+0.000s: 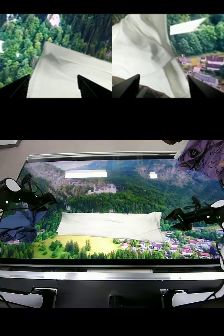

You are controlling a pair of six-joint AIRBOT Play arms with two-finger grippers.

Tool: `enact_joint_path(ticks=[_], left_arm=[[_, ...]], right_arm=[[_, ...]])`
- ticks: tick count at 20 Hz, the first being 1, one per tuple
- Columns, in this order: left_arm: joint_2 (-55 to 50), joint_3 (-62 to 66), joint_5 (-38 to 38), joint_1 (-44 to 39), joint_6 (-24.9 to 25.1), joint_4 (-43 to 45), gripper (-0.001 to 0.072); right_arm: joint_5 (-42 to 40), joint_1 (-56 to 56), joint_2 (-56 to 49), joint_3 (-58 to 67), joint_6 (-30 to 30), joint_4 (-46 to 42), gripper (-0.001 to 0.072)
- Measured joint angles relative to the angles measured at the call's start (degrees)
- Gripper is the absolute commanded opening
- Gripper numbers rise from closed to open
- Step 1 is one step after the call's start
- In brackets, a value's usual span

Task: Fold the clothes and pants, and hang the long-sleeved shirts on hangers.

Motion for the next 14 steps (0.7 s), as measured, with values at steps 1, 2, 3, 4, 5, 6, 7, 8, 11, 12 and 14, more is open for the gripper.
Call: enact_joint_path(ticks=[1, 2, 3, 4, 5, 6, 7, 8, 11, 12, 14], left_arm=[[0.1, 0.2, -0.1, 0.0, 0.0, 0.1, 0.0663], [0.1, 0.3, -0.3, 0.0, 0.0, 0.2, 0.0663], [0.1, 0.4, -0.4, 0.0, 0.0, 0.2, 0.0663], [0.2, 0.5, -0.5, 0.0, 0.0, 0.3, 0.0663], [0.2, 0.6, -0.5, 0.0, -0.1, 0.3, 0.0663], [0.2, 0.6, -0.7, 0.0, -0.1, 0.3, 0.0663], [0.2, 0.6, -1.0, 0.0, -0.1, 0.3, 0.0663], [0.2, 0.6, -1.2, 0.0, -0.1, 0.3, 0.0663], [0.2, 0.6, -1.7, 0.0, -0.1, 0.4, 0.0663], [0.2, 0.6, -1.9, 0.0, -0.1, 0.4, 0.0663], [0.2, 0.6, -2.0, 0.0, -0.1, 0.3, 0.0662]], right_arm=[[0.5, -0.1, -1.2, 0.0, -1.3, 0.9, 0.0687], [0.7, -0.1, -2.4, 0.0, -2.5, 1.5, 0.0686], [0.8, -0.2, -3.5, 0.0, -3.4, 1.9, 0.0686], [0.9, -0.2, -4.7, 0.0, -4.4, 2.7, 0.0685], [0.9, -0.2, -5.6, 0.0, -5.0, 3.3, 0.068], [0.6, -0.2, -6.5, 0.0, -5.7, 3.9, 0.0677], [0.4, -0.2, -7.2, 0.1, -6.3, 4.8, 0.0676], [0.3, -0.2, -7.7, 0.1, -6.8, 5.5, 0.0673], [-0.6, 0.3, -8.7, 0.1, -7.6, 7.6, 0.062], [-1.1, 0.9, -8.9, 0.0, -7.8, 7.8, 0.0564], [-2.0, 3.1, -9.1, -0.4, -8.1, 7.7, 0.0462]])
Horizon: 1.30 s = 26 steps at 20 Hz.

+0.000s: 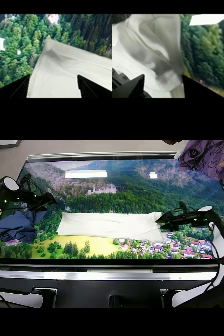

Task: Fold the clothes and pants, and hang the long-sleeved shirts on hangers.

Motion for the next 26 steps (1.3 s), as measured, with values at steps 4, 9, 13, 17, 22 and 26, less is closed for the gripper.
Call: enact_joint_path(ticks=[4, 9, 13, 17, 22, 26], left_arm=[[-0.1, 0.0, -0.1, -0.4, 0.0, -0.8, 0.063], [-1.5, 0.0, 0.7, -3.4, 0.3, -6.7, 0.0018], [-5.3, 0.0, 4.8, -10.9, 0.9, -15.0, 0.0017], [-10.5, 0.2, 12.7, -22.1, 1.1, -26.8, 0.0016], [-17.4, 3.2, 24.2, -36.1, 1.2, -40.8, 0.0017], [-23.6, 9.1, 30.0, -44.6, 0.7, -49.0, 0.0016]], right_arm=[[-2.6, 5.8, 0.0, -0.5, 0.2, -3.0, 0.0036], [-3.9, 8.4, 5.2, 1.6, 5.7, -7.2, 0.0035], [1.2, 8.9, 12.4, 6.8, 13.9, -12.9, 0.0035], [7.4, 9.0, 19.0, 13.8, 21.8, -19.0, 0.0035], [15.5, 9.0, 23.4, 24.7, 28.1, -24.3, 0.0035], [20.6, 9.0, 24.3, 31.7, 30.5, -26.6, 0.0035]])
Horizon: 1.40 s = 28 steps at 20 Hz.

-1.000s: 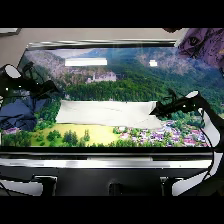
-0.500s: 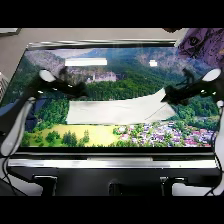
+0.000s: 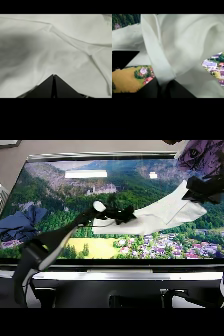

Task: Fold the clothes and pants, and hang the long-sleeved shirts on hangers.

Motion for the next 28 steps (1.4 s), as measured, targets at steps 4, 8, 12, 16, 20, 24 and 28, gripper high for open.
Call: enact_joint_path(ticks=[4, 8, 12, 16, 20, 24, 28], left_arm=[[-6.9, 8.0, 3.4, -5.6, -2.4, -4.3, 0.0015], [-12.0, 14.1, 5.4, -8.9, -6.5, -5.9, 0.0015], [-13.4, 16.0, 6.7, -9.4, -7.8, -6.3, 0.0013], [-10.7, 16.4, 3.3, -4.9, -8.6, -1.2, 0.0013], [-3.0, 16.4, -9.9, 4.5, -10.7, 15.0, 0.0015], [7.1, 16.3, -24.1, 16.4, -11.5, 28.4, 0.0016], [15.9, 16.3, -31.6, 27.6, -10.1, 33.7, 0.0017]], right_arm=[[3.5, 0.0, 0.2, 2.6, 1.0, -0.9, 0.0035], [4.5, 0.0, 0.3, 3.3, 1.4, -1.1, 0.0035], [4.0, 0.0, 0.0, 3.4, 1.9, -1.3, 0.0036], [2.7, 0.9, -1.2, 3.4, 3.6, -1.5, 0.0035], [0.2, 6.1, -2.8, 3.4, 7.0, -2.8, 0.0035], [-1.8, 16.2, -6.6, 3.4, 12.3, -6.3, 0.0035], [-4.8, 26.3, -11.8, 3.4, 18.2, -8.5, 0.0035]])
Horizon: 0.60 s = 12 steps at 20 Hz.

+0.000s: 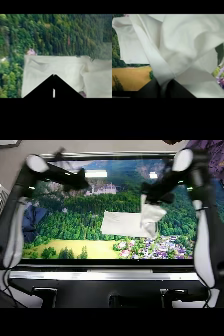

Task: Fold the clothes and pants, and hang the long-sleeved shirts on hangers.

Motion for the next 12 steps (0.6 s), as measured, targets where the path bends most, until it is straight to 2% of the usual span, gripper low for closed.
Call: enact_joint_path(ticks=[5, 11, 12], left_arm=[[5.7, 0.0, -4.9, 9.9, 1.0, 1.9, 0.0017], [7.0, -0.9, -8.0, 14.1, 1.8, 2.4, 0.0017], [7.1, -1.2, -8.1, 14.3, 2.0, 2.4, 0.0017]], right_arm=[[-5.4, 7.5, -6.1, 0.0, 6.6, -0.6, 0.0035], [-10.4, 11.3, -11.7, 0.0, 10.2, 2.7, 0.0043], [-11.0, 11.7, -12.5, 0.0, 10.6, 3.1, 0.0138]])
